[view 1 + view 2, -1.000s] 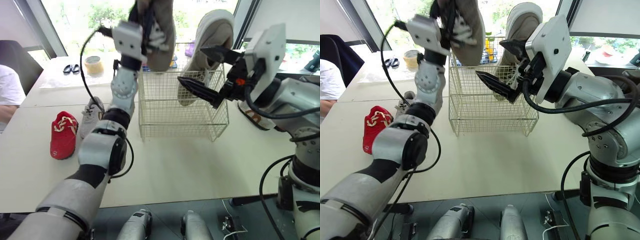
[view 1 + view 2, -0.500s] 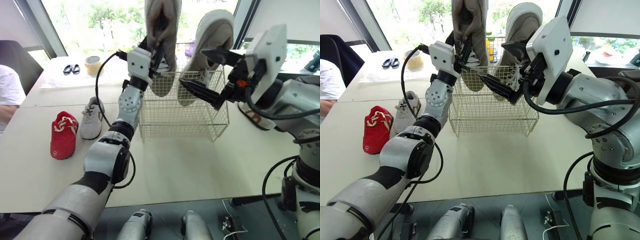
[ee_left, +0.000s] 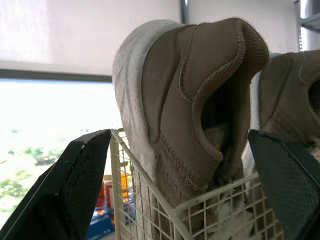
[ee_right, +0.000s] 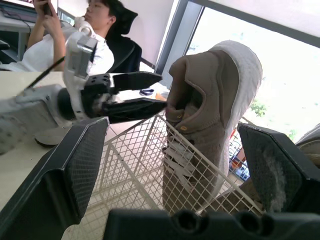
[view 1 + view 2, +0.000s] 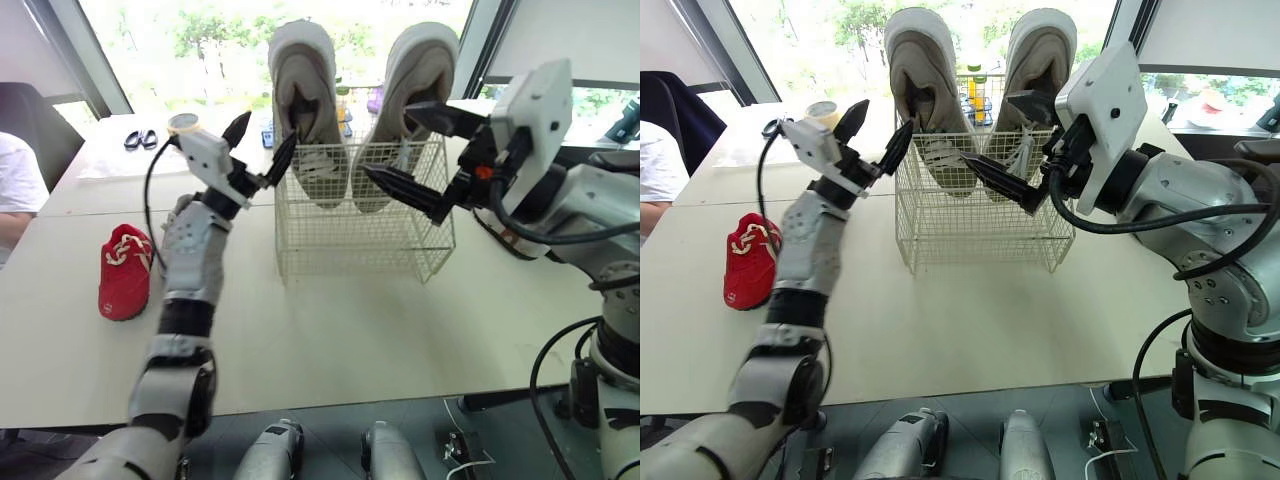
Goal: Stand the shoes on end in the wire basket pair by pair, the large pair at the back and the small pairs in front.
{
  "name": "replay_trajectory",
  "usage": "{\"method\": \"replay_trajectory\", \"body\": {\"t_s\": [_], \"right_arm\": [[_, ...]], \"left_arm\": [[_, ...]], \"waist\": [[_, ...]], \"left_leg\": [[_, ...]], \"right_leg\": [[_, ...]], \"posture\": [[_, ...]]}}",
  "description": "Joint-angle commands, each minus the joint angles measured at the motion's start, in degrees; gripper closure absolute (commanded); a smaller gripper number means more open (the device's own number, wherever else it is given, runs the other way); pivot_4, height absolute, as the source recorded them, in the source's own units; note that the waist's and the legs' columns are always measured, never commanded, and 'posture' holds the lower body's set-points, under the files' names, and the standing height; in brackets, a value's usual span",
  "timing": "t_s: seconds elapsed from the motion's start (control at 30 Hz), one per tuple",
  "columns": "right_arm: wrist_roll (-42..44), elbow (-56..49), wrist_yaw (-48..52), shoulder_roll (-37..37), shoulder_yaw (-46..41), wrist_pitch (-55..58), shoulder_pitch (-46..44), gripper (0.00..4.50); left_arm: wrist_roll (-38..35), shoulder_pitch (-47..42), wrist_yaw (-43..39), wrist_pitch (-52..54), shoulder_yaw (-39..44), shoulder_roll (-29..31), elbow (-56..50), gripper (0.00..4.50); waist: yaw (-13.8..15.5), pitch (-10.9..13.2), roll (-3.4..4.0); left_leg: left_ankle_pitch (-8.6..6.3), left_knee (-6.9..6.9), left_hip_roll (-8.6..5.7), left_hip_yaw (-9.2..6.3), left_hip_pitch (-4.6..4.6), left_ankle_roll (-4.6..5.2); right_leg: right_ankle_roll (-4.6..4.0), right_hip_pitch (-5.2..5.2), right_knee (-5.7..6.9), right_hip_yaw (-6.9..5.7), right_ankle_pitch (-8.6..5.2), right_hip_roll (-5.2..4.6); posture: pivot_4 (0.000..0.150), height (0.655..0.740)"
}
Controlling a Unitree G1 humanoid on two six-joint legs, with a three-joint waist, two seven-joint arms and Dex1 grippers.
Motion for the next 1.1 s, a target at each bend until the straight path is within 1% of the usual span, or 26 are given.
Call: {"method": "replay_trajectory", "body": {"t_s": [0.03,0.13,0.2,0.33,0.43,0.57,0.67,0.8,0.9,1.1], "right_arm": [[-0.8,0.3,0.6,-1.9,-3.3,-1.6,1.1,0.00],[-3.2,2.4,-0.3,-4.7,-6.8,-1.9,3.8,0.00],[-6.5,4.6,-1.1,-7.3,-9.5,-2.8,6.4,0.00],[-13.8,12.3,-3.2,-11.4,-13.8,-5.2,10.6,0.00],[-15.3,18.6,-1.9,-11.7,-16.8,-6.4,14.4,0.00],[-19.2,28.3,1.9,-12.0,-15.8,-11.1,20.2,0.00],[-21.6,37.3,4.5,-11.5,-14.1,-16.0,21.3,0.00],[-24.7,48.2,6.5,-10.8,-11.8,-22.6,19.2,0.00],[-26.3,56.0,8.6,-10.5,-10.2,-26.1,17.5,0.00],[-27.0,66.6,14.3,-10.2,-8.2,-28.8,13.9,0.00]], "left_arm": [[-10.1,1.0,-1.8,15.7,1.6,4.5,-11.1,0.03],[-20.5,0.5,-2.1,29.6,5.5,9.7,-15.4,0.03],[-26.4,-0.4,-4.7,37.5,7.3,14.3,-16.6,0.03],[-31.3,-1.9,-9.1,44.7,8.1,19.4,-17.3,0.03],[-34.7,-2.0,-12.9,50.1,7.3,22.1,-18.2,0.03],[-35.6,-1.2,-15.4,53.0,6.0,22.7,-20.3,0.03],[-35.1,-0.3,-14.8,53.3,5.5,21.5,-21.7,0.03],[-33.8,1.3,-13.6,52.5,5.1,20.4,-24.0,0.03],[-34.8,1.9,-12.4,52.9,5.5,19.7,-25.2,0.03],[-35.2,2.4,-10.5,52.8,6.3,19.1,-26.5,0.03]], "waist": [[0.3,0.0,-0.01],[0.3,0.0,0.00],[0.3,0.0,0.00],[0.3,0.0,0.00],[0.2,0.0,0.01],[0.1,0.0,0.02],[0.1,0.0,0.05],[0.0,0.0,0.08],[-0.1,0.0,0.08],[0.1,0.0,0.08]], "left_leg": [[0.00,0.02,0.00,-0.01,0.00,0.00],[0.00,0.06,-0.01,-0.04,-0.01,0.00],[0.00,0.02,-0.01,-0.03,0.00,0.00],[0.00,-0.02,-0.01,0.01,0.03,0.00],[0.00,-0.06,0.00,0.05,0.08,-0.01],[0.00,-0.08,0.01,0.09,0.10,0.00],[0.00,-0.08,0.02,0.12,0.11,-0.01],[0.00,-0.12,0.04,0.16,0.14,-0.01],[0.00,-0.14,0.05,0.18,0.15,-0.01],[0.00,-0.13,0.04,0.20,0.15,-0.01]], "right_leg": [[0.00,0.02,0.00,-0.01,0.00,-0.01],[0.00,0.05,-0.02,-0.02,0.00,0.00],[0.00,0.03,-0.02,-0.01,0.00,0.01],[-0.01,0.04,-0.02,0.00,0.00,0.02],[-0.01,0.06,-0.02,0.03,0.00,0.01],[-0.01,0.07,-0.03,0.06,-0.01,0.02],[-0.01,0.07,-0.03,0.09,-0.01,0.01],[-0.01,0.08,-0.04,0.12,-0.01,0.02],[-0.02,0.07,-0.06,0.14,-0.01,0.02],[-0.02,0.08,-0.07,0.15,-0.01,0.02]], "posture": [[0.150,0.7400],[0.150,0.7400],[0.150,0.7400],[0.150,0.7400],[0.150,0.7400],[0.150,0.7400],[0.150,0.7400],[0.150,0.7400],[0.150,0.7400],[0.150,0.7400]]}}
